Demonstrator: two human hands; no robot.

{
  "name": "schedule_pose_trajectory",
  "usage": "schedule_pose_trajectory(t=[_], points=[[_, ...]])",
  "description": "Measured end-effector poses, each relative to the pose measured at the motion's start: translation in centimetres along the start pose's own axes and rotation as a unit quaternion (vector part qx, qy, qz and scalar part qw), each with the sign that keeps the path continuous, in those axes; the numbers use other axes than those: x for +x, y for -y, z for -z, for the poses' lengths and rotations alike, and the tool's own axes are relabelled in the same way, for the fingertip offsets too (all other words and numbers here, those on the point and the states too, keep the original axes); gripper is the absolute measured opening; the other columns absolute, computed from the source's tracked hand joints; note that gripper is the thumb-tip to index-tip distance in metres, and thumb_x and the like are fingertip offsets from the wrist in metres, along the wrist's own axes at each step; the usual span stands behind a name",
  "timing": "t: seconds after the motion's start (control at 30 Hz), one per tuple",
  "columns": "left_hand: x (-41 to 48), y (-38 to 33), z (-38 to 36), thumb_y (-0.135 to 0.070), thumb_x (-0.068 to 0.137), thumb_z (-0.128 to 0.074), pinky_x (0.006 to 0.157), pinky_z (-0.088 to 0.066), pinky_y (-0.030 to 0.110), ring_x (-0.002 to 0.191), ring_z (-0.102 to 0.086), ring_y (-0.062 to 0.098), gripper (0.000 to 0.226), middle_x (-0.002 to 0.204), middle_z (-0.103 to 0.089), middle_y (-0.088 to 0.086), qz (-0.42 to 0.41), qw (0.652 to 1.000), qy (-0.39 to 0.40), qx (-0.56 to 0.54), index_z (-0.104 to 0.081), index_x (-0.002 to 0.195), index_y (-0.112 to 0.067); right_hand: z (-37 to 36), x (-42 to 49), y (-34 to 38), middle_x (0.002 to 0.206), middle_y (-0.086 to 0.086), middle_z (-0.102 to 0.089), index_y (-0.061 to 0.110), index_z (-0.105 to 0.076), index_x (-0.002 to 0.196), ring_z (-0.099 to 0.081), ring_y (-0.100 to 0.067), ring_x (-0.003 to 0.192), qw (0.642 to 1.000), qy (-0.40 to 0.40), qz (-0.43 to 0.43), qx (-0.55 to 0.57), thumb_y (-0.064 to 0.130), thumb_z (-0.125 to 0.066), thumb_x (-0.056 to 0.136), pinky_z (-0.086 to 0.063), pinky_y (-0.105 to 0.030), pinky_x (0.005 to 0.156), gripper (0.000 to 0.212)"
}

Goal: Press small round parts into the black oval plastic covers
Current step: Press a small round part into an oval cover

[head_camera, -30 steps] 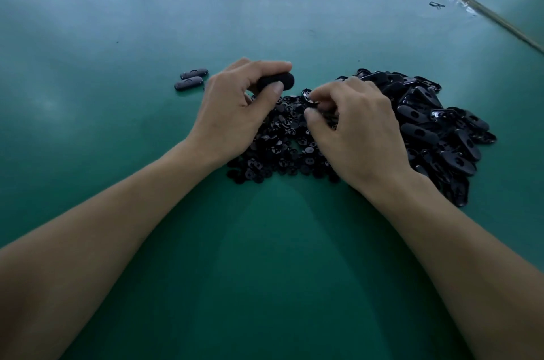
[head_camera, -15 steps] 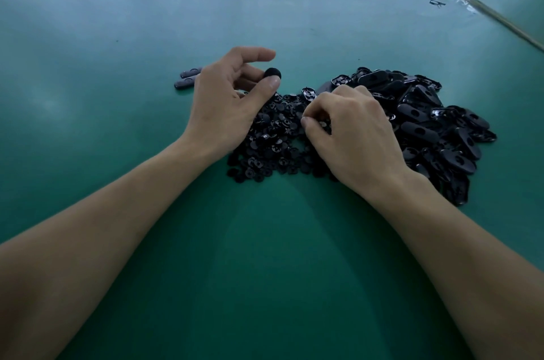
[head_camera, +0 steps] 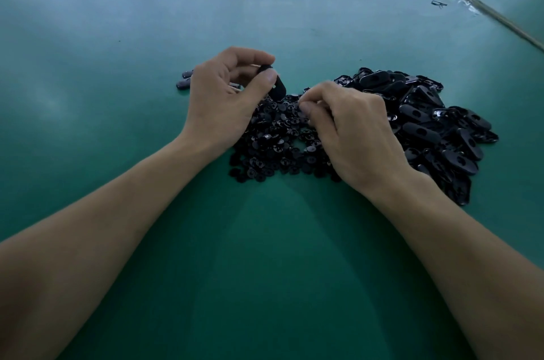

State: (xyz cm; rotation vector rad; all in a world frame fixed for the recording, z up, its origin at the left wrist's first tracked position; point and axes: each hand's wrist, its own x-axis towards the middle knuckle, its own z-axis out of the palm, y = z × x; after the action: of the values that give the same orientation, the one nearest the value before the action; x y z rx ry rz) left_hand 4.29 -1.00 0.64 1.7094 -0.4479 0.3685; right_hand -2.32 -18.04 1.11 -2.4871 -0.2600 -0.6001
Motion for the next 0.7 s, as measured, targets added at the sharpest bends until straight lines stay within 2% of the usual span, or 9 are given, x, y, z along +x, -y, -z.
schedule_pose_trajectory(t=[0.07,0.2,0.3,0.4,0.47,0.57,0.7], points=[[0.0,0.0,0.0,-0.017,0.089,-0.071,0.067,-0.053,0.021,0.071,-0.069,0.004,0.013,0.075,-0.074,-0.012,0.006,1.0,0.002,-0.012,-0.07,0.095,-0.028,-0.1,0.0,-0.1,0.08,-0.003,-0.066,0.013,-0.066,0.102,-0.063,-0.019,0.07,1.0,-0.01,-0.006,0.02,0.022,-0.051,0.103,-0.048,-0.028,0.066,0.017],[-0.1,0.0,-0.1,-0.011,0.091,-0.069,0.066,-0.056,0.02,0.068,-0.073,0.009,0.01,0.074,-0.075,-0.01,0.009,0.999,0.016,-0.045,-0.069,0.094,-0.021,-0.3,0.0,0.0,0.086,-0.002,-0.069,0.011,-0.071,0.098,-0.061,-0.018,0.079,0.998,-0.059,0.022,0.02,0.016,-0.06,0.098,-0.046,-0.026,0.077,0.012],[-0.2,-0.2,-0.2,-0.012,0.091,-0.07,0.064,-0.056,0.021,0.068,-0.074,0.01,0.009,0.073,-0.075,-0.009,0.009,0.999,0.015,-0.038,-0.068,0.093,-0.021,-0.3,-0.1,0.2,0.085,0.003,-0.07,0.012,-0.073,0.096,-0.057,-0.009,0.075,0.995,-0.091,0.026,0.034,0.015,-0.065,0.095,-0.041,-0.012,0.074,0.009],[-0.1,-0.5,-0.2,-0.017,0.09,-0.071,0.063,-0.053,0.02,0.072,-0.071,0.004,0.011,0.076,-0.074,-0.016,-0.007,1.0,0.008,-0.005,-0.067,0.091,-0.027,-0.3,0.0,0.3,0.083,0.008,-0.067,0.011,-0.073,0.105,-0.054,-0.001,0.07,0.99,-0.123,0.014,0.066,0.013,-0.067,0.093,-0.038,-0.002,0.074,0.014],[-0.1,-0.8,-0.3,-0.017,0.089,-0.07,0.065,-0.051,0.018,0.073,-0.069,0.002,0.012,0.076,-0.073,-0.018,-0.012,1.0,0.002,-0.008,-0.067,0.089,-0.029,-0.2,0.0,0.4,0.081,0.01,-0.068,0.012,-0.075,0.103,-0.061,-0.001,0.072,0.985,-0.136,-0.001,0.104,0.013,-0.069,0.091,-0.045,-0.007,0.073,0.013],[-0.4,-1.0,-0.7,-0.014,0.088,-0.071,0.07,-0.055,0.022,0.073,-0.072,0.008,0.012,0.075,-0.074,-0.014,-0.011,0.999,0.003,-0.034,-0.067,0.089,-0.026,0.0,0.1,0.3,0.08,0.01,-0.071,0.017,-0.075,0.094,-0.066,-0.007,0.074,0.977,-0.133,-0.032,0.161,0.014,-0.069,0.091,-0.053,-0.024,0.072,0.007],[-0.8,-0.8,-1.0,-0.011,0.086,-0.073,0.071,-0.06,0.03,0.074,-0.076,0.02,0.011,0.076,-0.075,-0.003,0.005,0.998,0.011,-0.068,-0.068,0.089,-0.021,-0.1,0.2,0.4,0.082,0.011,-0.068,0.023,-0.073,0.093,-0.062,-0.006,0.076,0.975,-0.131,-0.039,0.173,0.017,-0.069,0.091,-0.048,-0.02,0.07,0.007]])
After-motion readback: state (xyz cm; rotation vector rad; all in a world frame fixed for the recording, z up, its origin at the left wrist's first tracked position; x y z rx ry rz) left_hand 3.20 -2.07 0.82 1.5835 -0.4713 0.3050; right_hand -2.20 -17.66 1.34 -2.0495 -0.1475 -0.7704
